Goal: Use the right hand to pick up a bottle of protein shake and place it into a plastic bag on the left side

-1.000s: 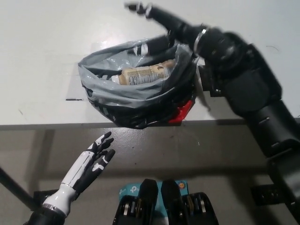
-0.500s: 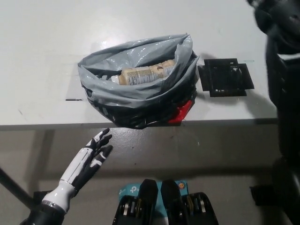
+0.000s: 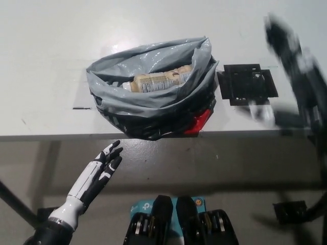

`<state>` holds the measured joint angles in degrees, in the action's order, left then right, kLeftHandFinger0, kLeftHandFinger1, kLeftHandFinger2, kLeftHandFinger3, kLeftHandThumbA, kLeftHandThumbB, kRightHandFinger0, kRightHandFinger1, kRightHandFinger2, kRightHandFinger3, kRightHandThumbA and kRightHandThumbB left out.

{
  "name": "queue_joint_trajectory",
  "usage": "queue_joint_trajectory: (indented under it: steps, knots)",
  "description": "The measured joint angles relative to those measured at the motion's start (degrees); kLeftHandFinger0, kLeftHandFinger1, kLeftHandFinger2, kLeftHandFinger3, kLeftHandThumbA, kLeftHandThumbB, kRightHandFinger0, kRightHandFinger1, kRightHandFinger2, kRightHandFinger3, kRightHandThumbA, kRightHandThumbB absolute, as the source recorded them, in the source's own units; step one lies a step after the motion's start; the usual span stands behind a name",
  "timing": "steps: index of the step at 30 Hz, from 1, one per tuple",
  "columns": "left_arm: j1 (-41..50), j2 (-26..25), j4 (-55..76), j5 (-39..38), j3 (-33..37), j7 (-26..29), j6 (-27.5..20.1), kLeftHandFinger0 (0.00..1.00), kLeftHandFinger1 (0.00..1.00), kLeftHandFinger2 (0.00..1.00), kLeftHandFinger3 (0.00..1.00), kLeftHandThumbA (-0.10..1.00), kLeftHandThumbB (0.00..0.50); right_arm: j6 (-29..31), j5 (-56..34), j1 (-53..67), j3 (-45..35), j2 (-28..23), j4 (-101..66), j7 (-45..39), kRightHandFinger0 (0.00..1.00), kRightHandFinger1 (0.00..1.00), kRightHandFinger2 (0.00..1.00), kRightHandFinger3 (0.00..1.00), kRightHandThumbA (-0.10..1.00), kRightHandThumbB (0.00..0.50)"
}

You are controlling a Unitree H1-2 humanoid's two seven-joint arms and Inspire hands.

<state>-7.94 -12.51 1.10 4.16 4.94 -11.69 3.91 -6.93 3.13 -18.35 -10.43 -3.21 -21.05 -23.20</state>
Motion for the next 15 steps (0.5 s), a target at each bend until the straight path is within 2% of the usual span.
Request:
queue_joint_trajectory:
  steps: [2,4,5,7,9,10,15]
  knots:
    - [0.00,0.03,-0.19,0.00,-0.05,0.00,0.00,1.00,1.00,1.00,1.00,0.93,0.049,1.82,-0.08,6.08,-0.35,0.91,-0.25,0.46,1.00,1.00,1.00,1.00,0.97,0.287]
    - [0.00,0.05,-0.42,0.00,-0.08,0.00,-0.01,1.00,1.00,1.00,1.00,0.93,0.050,3.43,-0.07,9.97,-0.47,1.81,0.15,1.05,1.00,1.00,1.00,1.00,0.94,0.286]
    - [-0.01,0.10,-0.51,0.00,-0.07,0.00,-0.01,1.00,1.00,1.00,1.00,0.93,0.049,4.28,-0.04,11.25,-0.47,2.18,0.71,1.32,1.00,1.00,1.00,1.00,0.94,0.266]
    - [-0.03,0.23,-0.53,0.01,-0.07,0.00,-0.01,1.00,1.00,1.00,1.00,0.94,0.048,5.61,0.01,12.23,-0.45,2.62,1.85,1.87,1.00,1.00,1.00,1.00,0.91,0.298]
    - [-0.09,0.31,-0.51,0.03,-0.08,0.00,-0.02,1.00,1.00,1.00,1.00,0.94,0.055,8.22,0.22,12.31,-0.22,3.85,4.92,3.26,1.00,1.00,1.00,1.00,0.92,0.293]
    - [-0.09,0.30,-0.51,0.03,-0.09,0.00,-0.02,1.00,1.00,1.00,1.00,0.94,0.065,8.75,0.29,12.22,-0.11,4.09,5.74,3.59,1.00,1.00,1.00,1.00,0.91,0.313]
    - [-0.21,0.22,-0.49,0.12,-0.13,0.00,-0.12,1.00,1.00,1.00,1.00,0.93,0.054,13.16,1.81,10.54,1.28,4.87,13.47,6.28,1.00,1.00,1.00,1.00,0.89,0.326]
